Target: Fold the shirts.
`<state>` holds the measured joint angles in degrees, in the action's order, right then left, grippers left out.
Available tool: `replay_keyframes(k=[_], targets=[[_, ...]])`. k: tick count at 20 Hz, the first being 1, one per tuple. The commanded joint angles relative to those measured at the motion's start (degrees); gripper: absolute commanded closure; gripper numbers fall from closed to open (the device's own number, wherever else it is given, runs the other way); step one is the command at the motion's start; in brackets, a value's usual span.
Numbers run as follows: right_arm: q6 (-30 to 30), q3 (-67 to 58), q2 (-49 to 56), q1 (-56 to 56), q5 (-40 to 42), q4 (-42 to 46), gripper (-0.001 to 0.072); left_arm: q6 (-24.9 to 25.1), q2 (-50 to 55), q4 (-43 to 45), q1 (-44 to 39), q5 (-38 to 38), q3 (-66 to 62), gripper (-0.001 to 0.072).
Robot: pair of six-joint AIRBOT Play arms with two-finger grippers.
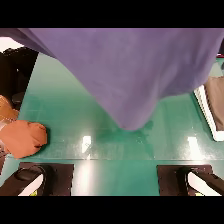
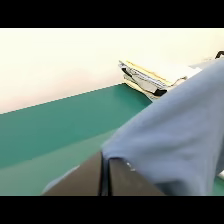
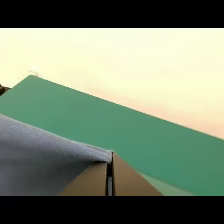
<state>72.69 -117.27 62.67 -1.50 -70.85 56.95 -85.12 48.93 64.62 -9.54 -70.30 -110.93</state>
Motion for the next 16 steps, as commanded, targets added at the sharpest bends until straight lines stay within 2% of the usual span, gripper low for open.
replay_keyframes(k=[1,4,7,11,13,16], targets=[[2.01,2.93,5.53,-1.57,-2.38,0.13,0.07,0.66,3.87,1.16,0.04,-8.22,4.68,0.0679],[1.84,12.63,12.74,-7.54,-6.91,0.2,0.0699,1.25,8.76,1.16,0.04,-15.02,17.44,0.0679],[1.16,21.66,19.98,-12.17,-5.64,0.28,0.07,3.23,12.28,1.36,0.04,-13.97,33.33,0.0679],[1.18,26.51,27.65,-13.75,1.9,0.22,0.07,7.78,16.2,4.98,0.04,4.61,49.35,0.0679],[1.2,26.6,29.79,-13.68,4.39,0.26,0.07,7.56,18.1,6.4,0.07,13.25,51.21,0.0679],[1.2,26.6,30.47,-13.11,6.86,0.26,0.0699,7.48,19.63,6.54,0.07,21.88,51.17,0.0677]])
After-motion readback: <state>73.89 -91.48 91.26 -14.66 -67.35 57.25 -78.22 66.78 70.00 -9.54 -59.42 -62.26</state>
